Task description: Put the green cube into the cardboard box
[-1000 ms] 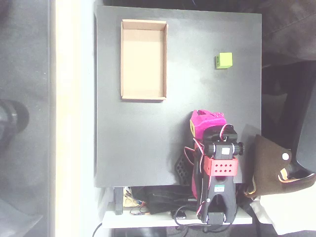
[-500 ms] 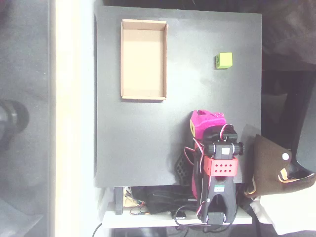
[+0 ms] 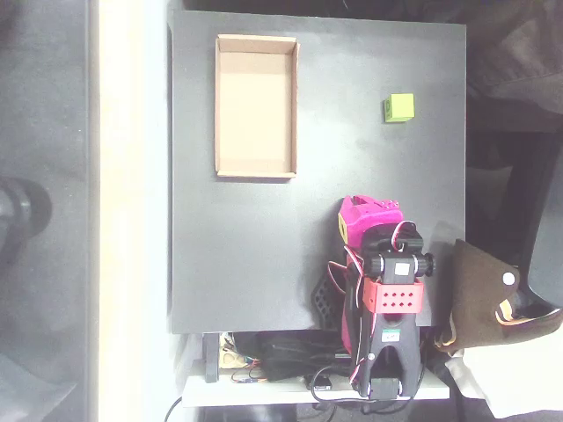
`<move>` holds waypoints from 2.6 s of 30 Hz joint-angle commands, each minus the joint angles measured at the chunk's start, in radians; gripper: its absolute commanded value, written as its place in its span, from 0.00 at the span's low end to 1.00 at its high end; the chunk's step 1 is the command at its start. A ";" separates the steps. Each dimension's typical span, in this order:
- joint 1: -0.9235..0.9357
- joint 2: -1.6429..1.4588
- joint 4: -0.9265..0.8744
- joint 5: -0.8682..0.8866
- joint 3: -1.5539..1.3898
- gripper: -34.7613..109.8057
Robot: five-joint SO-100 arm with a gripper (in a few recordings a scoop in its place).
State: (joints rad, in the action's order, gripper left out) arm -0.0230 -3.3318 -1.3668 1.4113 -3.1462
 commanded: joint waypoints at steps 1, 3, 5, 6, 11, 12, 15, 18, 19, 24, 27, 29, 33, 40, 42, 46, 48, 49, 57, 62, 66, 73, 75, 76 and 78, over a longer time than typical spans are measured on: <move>-0.002 -0.005 -0.048 0.005 0.002 0.26; -0.005 0.009 -0.044 0.005 0.003 0.26; -0.005 0.037 -0.043 0.005 0.020 0.26; -0.002 0.054 -0.048 0.006 0.046 0.26; -0.008 0.152 -0.052 0.006 0.215 0.26; -0.008 0.176 -0.052 0.006 0.253 0.26; -0.009 0.256 -0.052 0.006 0.394 0.26; -0.009 0.347 -0.052 0.006 0.549 0.26; -0.009 0.377 -0.052 0.006 0.601 0.26; -0.002 0.545 -0.043 0.006 0.859 0.26; 0.000 0.652 -0.043 0.006 1.008 0.26; 0.000 0.723 -0.043 0.006 1.101 0.26; 0.000 0.881 -0.041 0.008 1.287 0.26; 0.012 1.150 -0.041 0.008 1.605 0.26; 0.044 1.223 -0.041 0.002 1.683 0.26; 0.083 1.371 -0.041 -0.005 1.798 0.26; 0.107 1.437 -0.041 -0.006 1.842 0.26; 0.127 1.470 -0.041 -0.006 1.861 0.26; 0.256 1.680 -0.040 -0.006 1.910 0.26; 0.293 1.781 -0.040 -0.006 1.910 0.26; 0.301 1.848 -0.040 -0.006 1.910 0.26; 0.296 1.882 -0.040 -0.006 1.893 0.28; 0.288 1.891 -0.041 -0.006 1.893 0.31; 0.287 1.899 -0.041 -0.006 1.893 0.33; 0.287 1.917 -0.041 -0.006 1.891 0.37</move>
State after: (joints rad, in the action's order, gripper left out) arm 0.2516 -1.4128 -1.4082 1.4005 -1.2655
